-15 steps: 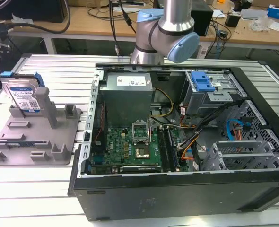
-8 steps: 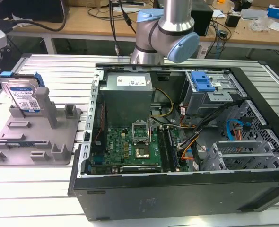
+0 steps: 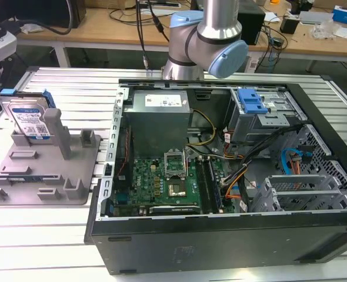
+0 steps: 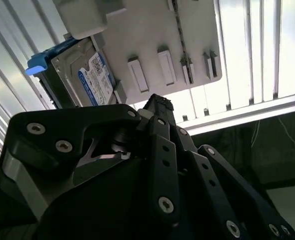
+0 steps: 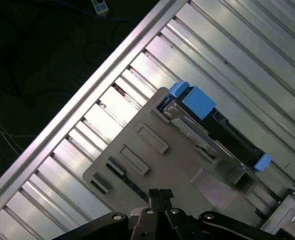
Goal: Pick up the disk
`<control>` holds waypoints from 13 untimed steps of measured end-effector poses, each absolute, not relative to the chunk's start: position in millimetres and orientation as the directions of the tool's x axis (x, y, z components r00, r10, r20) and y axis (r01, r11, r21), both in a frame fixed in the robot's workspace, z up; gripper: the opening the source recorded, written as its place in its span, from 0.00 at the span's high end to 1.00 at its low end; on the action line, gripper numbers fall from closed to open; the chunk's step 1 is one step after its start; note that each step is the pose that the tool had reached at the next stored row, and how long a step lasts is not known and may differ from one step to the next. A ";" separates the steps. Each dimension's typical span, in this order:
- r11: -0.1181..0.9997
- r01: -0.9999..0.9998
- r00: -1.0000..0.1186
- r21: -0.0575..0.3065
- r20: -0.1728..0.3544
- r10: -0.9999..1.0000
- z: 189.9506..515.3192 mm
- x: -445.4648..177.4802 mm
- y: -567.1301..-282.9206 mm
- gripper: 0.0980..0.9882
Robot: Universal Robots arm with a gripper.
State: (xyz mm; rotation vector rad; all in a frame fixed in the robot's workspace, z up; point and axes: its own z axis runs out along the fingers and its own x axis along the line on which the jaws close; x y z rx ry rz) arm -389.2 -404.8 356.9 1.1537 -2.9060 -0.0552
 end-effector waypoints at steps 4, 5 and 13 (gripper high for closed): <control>0.671 -0.740 -0.672 0.038 0.000 -0.741 356.8 -389.2 -404.7 0.99; 0.652 -0.757 -0.653 0.038 0.000 -0.757 356.8 -389.2 -404.8 0.99; 0.476 -0.879 -0.477 0.038 0.001 -0.879 356.4 -389.2 -404.8 0.98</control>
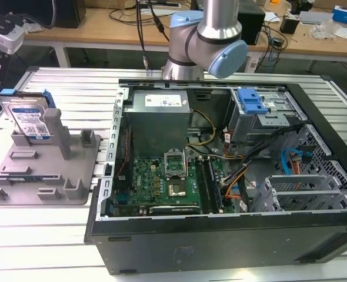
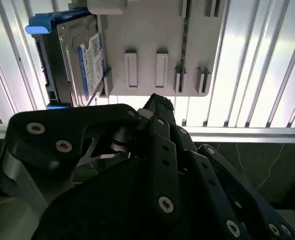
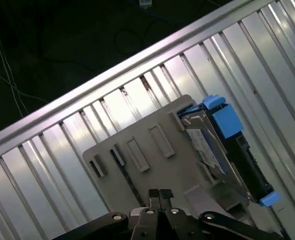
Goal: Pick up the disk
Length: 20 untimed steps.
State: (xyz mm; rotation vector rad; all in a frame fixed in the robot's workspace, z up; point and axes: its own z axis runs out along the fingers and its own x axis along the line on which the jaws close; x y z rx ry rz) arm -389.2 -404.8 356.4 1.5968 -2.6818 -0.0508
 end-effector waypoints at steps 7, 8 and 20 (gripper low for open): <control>0.298 -0.954 -0.298 0.038 0.001 -0.955 356.1 -389.2 -404.8 0.50; 0.281 -0.959 -0.282 0.038 0.001 -0.960 356.0 -389.2 -404.8 0.50; 0.037 -0.999 -0.037 0.038 0.002 -0.999 355.7 -389.2 -404.8 0.50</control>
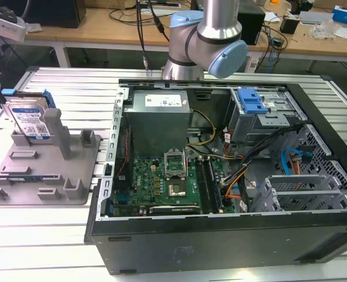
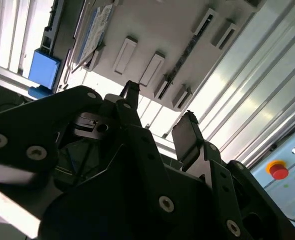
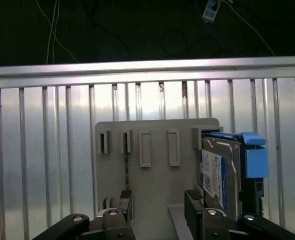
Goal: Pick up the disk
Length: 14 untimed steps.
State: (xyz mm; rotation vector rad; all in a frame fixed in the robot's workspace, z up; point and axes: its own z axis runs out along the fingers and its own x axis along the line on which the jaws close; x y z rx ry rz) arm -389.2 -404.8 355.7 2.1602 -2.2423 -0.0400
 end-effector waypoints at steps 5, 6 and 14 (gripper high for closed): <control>0.030 -0.999 -0.030 0.038 0.003 -1.000 355.7 -389.2 -395.4 0.50; 0.030 -0.999 -0.030 0.038 0.003 -1.000 355.7 -389.2 -390.8 0.50; 0.030 -0.999 -0.030 0.038 0.005 -1.000 355.7 -389.9 -348.3 0.50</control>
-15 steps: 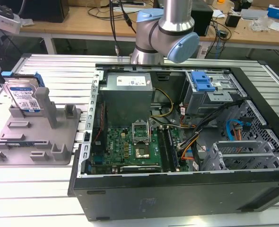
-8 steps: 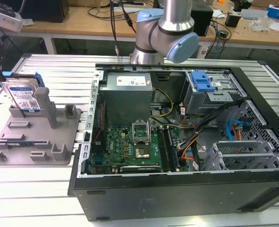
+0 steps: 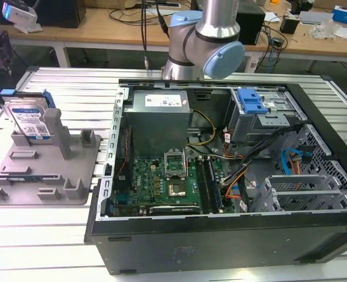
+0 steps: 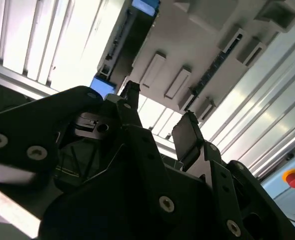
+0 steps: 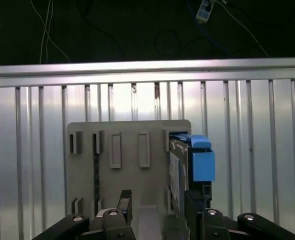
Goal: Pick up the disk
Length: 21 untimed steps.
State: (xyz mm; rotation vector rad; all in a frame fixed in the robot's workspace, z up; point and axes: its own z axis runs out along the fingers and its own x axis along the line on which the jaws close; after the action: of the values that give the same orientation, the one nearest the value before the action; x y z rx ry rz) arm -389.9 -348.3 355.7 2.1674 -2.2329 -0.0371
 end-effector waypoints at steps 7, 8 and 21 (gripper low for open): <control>0.030 -0.999 -0.029 0.038 0.006 -1.000 355.7 -398.4 -313.1 0.50; 0.029 -0.999 -0.029 0.038 0.008 -1.000 355.7 -401.3 -307.8 0.50; 0.009 -0.999 -0.009 0.037 0.010 -1.000 352.3 -415.1 -308.9 0.50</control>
State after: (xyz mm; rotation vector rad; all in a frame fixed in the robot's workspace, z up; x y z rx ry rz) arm -415.1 -308.9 352.3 2.1881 -2.2072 -0.0303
